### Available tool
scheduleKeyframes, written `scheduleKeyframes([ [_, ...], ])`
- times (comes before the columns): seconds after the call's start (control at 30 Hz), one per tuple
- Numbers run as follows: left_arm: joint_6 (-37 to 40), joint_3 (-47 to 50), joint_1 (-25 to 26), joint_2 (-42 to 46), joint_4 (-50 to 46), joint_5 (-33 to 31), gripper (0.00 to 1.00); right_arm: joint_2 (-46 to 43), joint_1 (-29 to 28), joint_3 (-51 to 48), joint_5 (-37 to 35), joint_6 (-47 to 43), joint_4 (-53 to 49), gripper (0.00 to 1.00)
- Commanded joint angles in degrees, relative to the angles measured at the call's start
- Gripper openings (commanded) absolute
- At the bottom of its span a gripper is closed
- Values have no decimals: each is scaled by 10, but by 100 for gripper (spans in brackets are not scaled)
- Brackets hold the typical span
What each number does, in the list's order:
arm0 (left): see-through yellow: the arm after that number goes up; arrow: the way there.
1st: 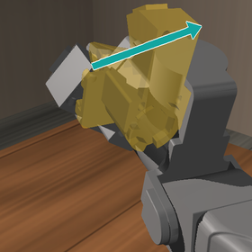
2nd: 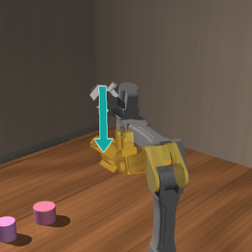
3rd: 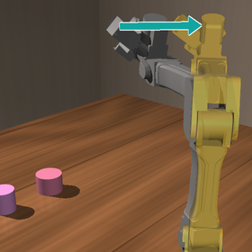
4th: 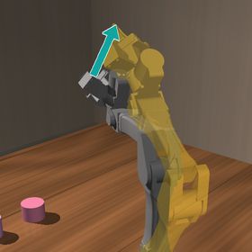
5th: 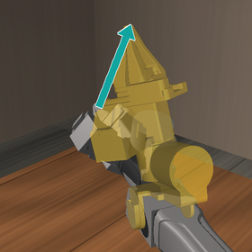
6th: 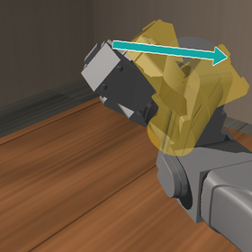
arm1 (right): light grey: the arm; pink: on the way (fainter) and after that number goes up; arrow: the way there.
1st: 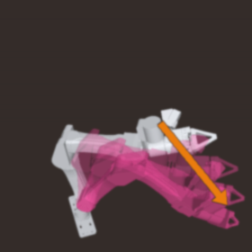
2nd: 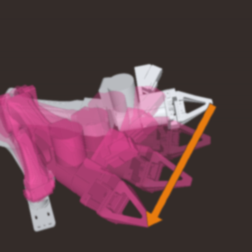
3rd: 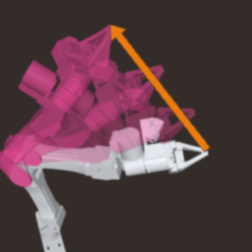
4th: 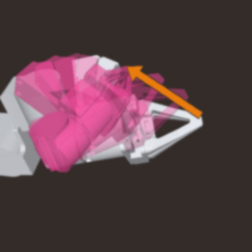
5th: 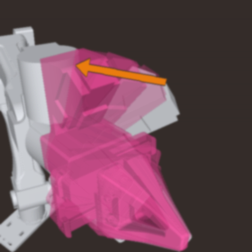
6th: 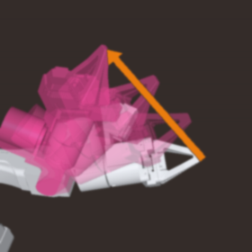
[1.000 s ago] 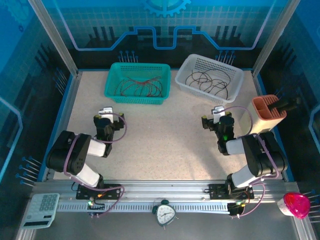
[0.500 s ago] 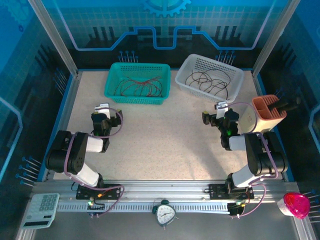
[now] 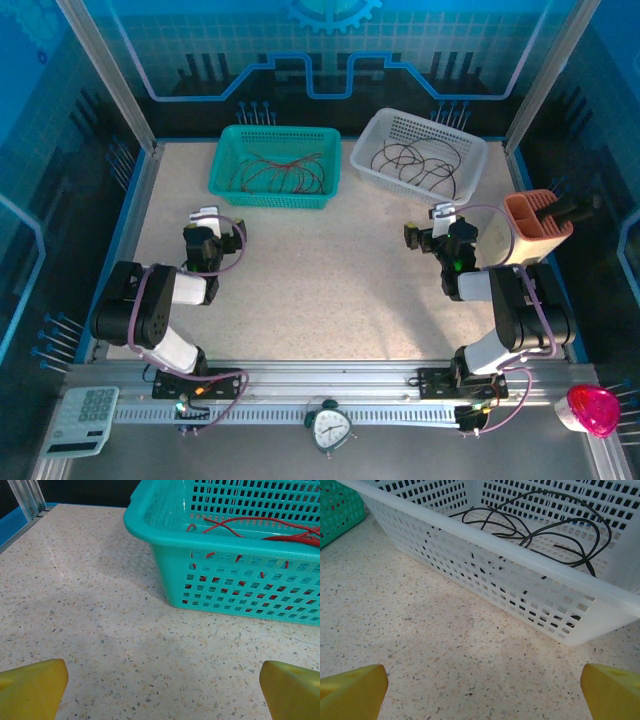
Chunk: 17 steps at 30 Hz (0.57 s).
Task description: Untangle the cables
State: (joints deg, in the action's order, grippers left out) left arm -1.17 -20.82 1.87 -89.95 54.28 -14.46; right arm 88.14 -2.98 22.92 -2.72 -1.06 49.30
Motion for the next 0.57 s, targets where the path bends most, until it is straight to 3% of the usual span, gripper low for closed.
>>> scheduleKeyframes([
  [0.0,-3,-2,-3,10,4,13,99,-1,-5,6,-1,3,2,100],
  [0.53,-3,-2,-3,10,4,13,99,0,-4,6,1,4,1,100],
])
